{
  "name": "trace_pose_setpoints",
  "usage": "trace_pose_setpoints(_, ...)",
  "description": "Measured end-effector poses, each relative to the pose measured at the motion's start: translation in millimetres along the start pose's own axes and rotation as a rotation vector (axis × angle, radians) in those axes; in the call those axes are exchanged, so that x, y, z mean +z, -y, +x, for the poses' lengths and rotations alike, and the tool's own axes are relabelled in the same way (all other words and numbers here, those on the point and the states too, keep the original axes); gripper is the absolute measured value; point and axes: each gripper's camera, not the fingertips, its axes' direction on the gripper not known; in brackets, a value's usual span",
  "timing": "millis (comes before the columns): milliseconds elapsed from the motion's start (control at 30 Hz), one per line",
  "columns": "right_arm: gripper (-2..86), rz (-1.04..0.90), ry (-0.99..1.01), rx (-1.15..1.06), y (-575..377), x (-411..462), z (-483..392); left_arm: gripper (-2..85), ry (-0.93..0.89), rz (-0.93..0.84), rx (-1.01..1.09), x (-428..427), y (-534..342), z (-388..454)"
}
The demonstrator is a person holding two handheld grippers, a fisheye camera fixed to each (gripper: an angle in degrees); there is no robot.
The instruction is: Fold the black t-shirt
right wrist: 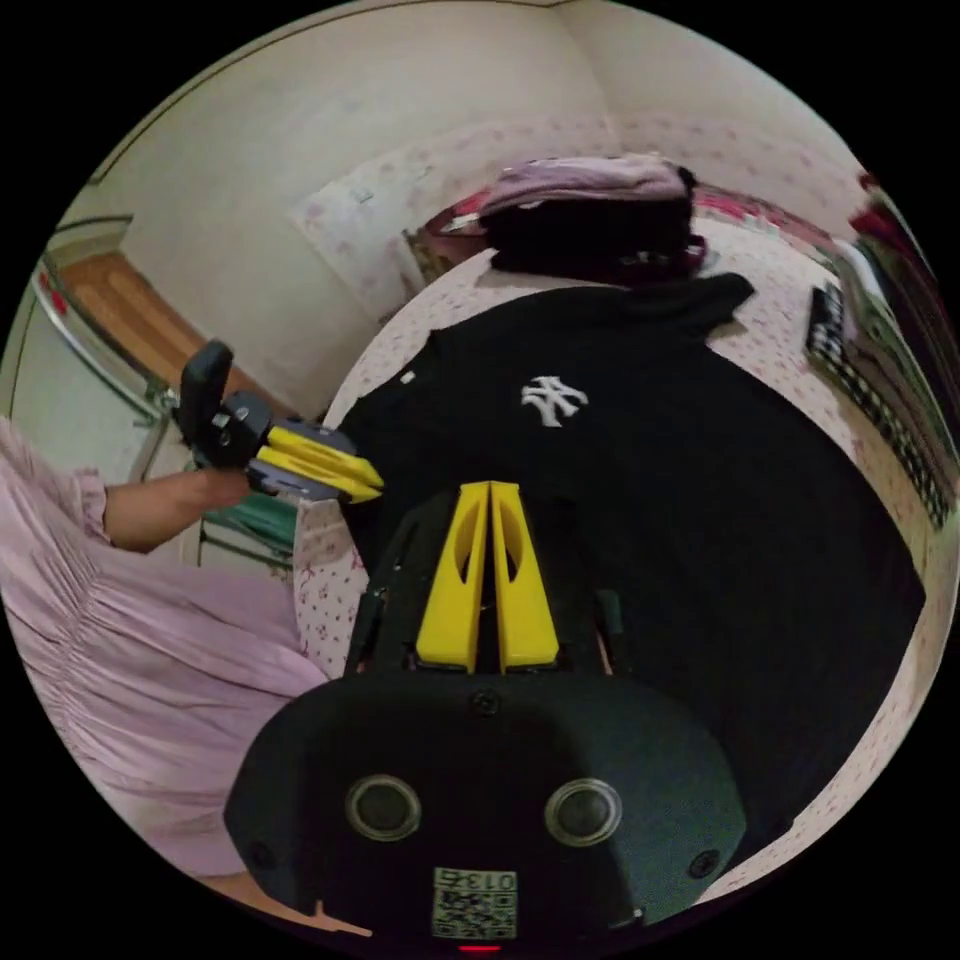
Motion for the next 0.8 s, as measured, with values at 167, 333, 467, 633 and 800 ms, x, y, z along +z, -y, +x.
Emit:
trace_pose_setpoints(167, 0.2, -0.220, -0.048, -0.255, -1, 63, -63, -0.3, -0.069, -0.094, 0.040, 30, 3, 1)
trace_pose_setpoints(333, 0.1, -0.367, -0.188, -0.532, -31, 71, -97, -0.3, -0.067, -0.080, 0.059, 19, -10, -5)
trace_pose_setpoints(467, 0.1, -0.236, -0.180, -0.484, -26, 51, -100, -0.3, 0.026, 0.030, -0.086, 12, -2, -26)
trace_pose_setpoints(633, 0.0, -0.355, -0.150, -0.497, -32, 68, -91, -0.3, 0.110, -0.081, -0.059, 51, 5, -32)
trace_pose_setpoints(800, 0.1, -0.050, -0.318, -0.274, -54, -13, -18, -0.2, 0.184, 0.011, -0.196, 31, -11, -69)
